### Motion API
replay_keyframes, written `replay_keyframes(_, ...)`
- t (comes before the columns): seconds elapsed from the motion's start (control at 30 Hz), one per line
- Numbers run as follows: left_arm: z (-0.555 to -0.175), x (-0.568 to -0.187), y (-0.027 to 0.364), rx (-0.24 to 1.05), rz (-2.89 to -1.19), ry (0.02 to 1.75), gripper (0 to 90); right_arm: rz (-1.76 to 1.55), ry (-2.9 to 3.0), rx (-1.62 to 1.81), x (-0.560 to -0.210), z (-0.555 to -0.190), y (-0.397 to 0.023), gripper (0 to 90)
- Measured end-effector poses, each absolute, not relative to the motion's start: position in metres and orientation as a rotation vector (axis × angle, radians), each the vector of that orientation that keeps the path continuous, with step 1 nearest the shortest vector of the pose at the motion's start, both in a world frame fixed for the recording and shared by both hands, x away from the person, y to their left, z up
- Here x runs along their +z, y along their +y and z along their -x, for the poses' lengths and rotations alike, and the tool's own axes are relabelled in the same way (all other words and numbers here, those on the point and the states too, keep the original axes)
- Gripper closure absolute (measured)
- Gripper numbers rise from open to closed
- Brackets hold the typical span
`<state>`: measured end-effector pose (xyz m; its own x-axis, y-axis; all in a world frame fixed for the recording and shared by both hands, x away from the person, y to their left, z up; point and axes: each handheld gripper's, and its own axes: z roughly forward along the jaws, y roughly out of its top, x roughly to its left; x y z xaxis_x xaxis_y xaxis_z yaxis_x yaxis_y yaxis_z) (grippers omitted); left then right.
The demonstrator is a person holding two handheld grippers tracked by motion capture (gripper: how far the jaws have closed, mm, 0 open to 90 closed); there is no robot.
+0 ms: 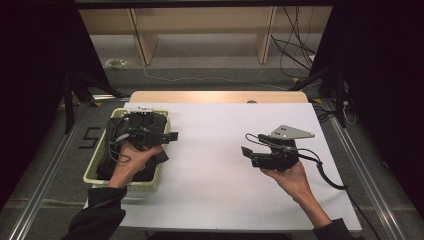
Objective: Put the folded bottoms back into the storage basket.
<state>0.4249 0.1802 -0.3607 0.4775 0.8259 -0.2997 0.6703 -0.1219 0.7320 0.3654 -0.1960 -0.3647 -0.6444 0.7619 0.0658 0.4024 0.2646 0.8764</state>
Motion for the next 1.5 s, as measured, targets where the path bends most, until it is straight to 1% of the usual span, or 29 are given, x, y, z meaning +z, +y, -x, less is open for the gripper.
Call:
replay_keyframes(0.23,-0.418,-0.365,0.172,0.213,-1.847,1.206,15.9,-1.051,2.162,1.357,-0.367,-0.362,-0.196,28.1)
replay_keyframes(0.5,-0.405,-0.366,0.166,0.218,-1.832,1.141,15.5,-1.047,2.16,1.386,-0.369,-0.357,-0.195,24.4)
replay_keyframes(0.97,-0.386,-0.375,0.168,0.218,-1.802,1.103,15.3,-1.068,2.125,1.413,-0.373,-0.35,-0.202,24.4)
replay_keyframes(1.5,-0.365,-0.377,0.153,0.212,-1.811,1.008,15.1,-1.056,2.093,1.451,-0.376,-0.332,-0.212,24.1)
